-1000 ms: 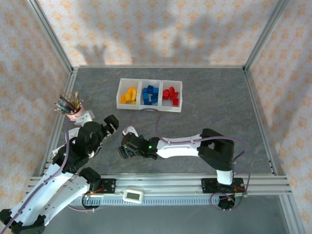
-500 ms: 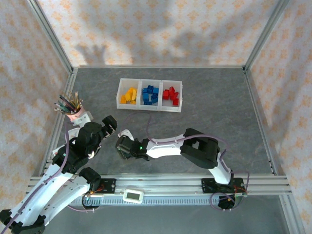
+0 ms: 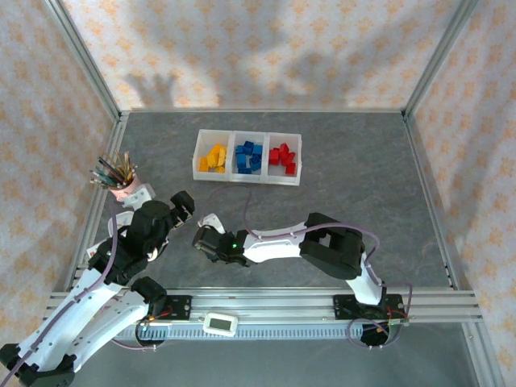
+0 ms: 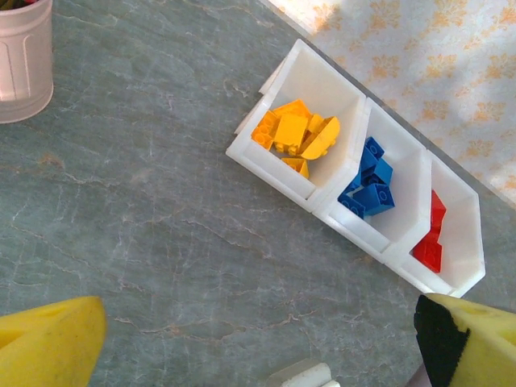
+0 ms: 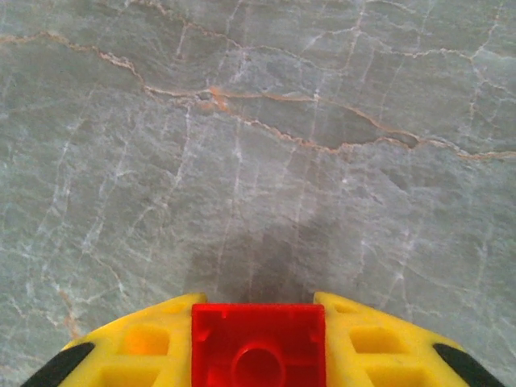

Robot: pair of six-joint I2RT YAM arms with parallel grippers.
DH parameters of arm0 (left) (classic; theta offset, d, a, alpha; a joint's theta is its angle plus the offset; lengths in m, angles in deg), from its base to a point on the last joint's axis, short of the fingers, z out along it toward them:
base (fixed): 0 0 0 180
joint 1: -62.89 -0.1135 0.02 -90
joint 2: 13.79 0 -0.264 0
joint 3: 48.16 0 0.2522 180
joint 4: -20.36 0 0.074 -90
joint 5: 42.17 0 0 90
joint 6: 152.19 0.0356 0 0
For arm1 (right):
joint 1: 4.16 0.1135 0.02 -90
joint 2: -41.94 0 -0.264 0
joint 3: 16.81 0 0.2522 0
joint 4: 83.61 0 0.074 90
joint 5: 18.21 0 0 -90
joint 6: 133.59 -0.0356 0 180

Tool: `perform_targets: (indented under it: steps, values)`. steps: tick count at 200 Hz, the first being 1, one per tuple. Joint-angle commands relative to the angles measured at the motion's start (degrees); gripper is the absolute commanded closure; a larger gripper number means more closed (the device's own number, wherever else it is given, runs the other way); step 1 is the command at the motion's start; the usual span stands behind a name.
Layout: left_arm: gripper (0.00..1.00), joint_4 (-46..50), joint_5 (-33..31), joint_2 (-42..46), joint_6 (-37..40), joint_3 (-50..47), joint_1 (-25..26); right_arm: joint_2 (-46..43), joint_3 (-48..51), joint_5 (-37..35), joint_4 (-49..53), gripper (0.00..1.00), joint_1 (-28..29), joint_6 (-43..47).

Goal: Sort the legos into containers by color
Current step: Pick up the lego from the bottom-center of the table, then place the lego in the container.

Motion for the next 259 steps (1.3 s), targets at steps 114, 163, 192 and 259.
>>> perform_targets:
  steps: [114,163,192,259]
  values:
    - [0.01,-16.99,9.28,-11.71,7.02,2.64,-0.72,-23.03,7.44,-6.68,2.43,0.85,-21.66,0.22]
    - [0.01,-25.39,12.09,-17.7,8.08,2.87,-0.97,-20.53,2.25,-5.84,1.97,0.85,-33.24,4.31]
    - [0.01,-27.63,13.02,-21.04,8.27,3.9,-1.58,-16.4,-3.0,-5.13,2.14,0.85,-36.58,6.35]
    - [0.01,-30.99,15.03,-23.41,7.83,2.55,-3.83,-2.88,-13.97,-2.73,2.81,0.83,-42.0,7.33]
